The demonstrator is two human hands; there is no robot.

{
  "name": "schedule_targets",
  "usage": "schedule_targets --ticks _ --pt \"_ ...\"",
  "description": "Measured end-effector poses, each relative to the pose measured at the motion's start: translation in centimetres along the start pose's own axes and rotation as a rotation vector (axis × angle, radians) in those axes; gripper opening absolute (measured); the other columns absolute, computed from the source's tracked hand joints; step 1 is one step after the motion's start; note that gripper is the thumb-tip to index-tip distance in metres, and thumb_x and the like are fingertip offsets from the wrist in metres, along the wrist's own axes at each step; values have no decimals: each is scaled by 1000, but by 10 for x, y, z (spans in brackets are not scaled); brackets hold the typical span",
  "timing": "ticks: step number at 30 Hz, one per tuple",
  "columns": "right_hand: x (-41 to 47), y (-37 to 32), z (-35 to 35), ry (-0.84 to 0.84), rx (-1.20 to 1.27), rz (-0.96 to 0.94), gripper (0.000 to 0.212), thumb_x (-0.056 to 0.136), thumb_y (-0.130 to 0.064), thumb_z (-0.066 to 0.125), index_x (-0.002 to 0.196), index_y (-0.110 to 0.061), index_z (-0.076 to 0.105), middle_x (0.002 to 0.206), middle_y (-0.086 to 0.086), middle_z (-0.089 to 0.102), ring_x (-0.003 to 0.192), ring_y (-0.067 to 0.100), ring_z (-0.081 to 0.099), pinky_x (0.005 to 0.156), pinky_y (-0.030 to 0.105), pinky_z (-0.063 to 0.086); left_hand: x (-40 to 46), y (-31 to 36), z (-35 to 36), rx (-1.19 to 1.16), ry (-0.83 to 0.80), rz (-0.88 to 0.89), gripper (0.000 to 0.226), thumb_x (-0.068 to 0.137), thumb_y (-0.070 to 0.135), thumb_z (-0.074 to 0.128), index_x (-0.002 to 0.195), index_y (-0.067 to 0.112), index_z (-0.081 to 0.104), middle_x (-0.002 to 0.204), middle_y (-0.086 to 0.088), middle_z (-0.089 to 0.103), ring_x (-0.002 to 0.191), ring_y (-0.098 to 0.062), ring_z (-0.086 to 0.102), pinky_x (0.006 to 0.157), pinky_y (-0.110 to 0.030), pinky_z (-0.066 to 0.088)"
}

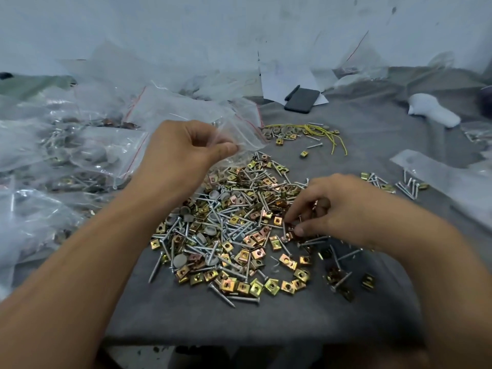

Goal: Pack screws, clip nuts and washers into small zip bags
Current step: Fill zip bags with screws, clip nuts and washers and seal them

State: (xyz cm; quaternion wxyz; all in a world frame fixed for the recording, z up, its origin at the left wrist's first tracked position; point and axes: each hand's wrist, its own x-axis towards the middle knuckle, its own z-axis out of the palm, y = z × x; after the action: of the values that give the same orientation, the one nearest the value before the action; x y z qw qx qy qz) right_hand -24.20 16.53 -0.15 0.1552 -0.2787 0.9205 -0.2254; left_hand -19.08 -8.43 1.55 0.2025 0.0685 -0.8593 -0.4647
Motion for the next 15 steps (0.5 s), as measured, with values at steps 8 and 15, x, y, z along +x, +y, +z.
schedule_targets --ticks 8,15 --pt "1 -8 8 47 -126 10 19 69 -49 94 77 -49 76 81 -18 67 75 0 62 62 21 44 1 -1 -3 70 2 20 20 80 37 89 90 21 80 91 4 78 88 -15 74 85 -30 58" --pt "-7 7 1 121 438 -154 15 78 -30 84 90 -23 77 85 -2 79 77 11 74 67 24 58 -1 1 -4 -11 -99 70 24 79 32 90 92 16 78 87 -2 79 78 -27 76 73 -45 60"
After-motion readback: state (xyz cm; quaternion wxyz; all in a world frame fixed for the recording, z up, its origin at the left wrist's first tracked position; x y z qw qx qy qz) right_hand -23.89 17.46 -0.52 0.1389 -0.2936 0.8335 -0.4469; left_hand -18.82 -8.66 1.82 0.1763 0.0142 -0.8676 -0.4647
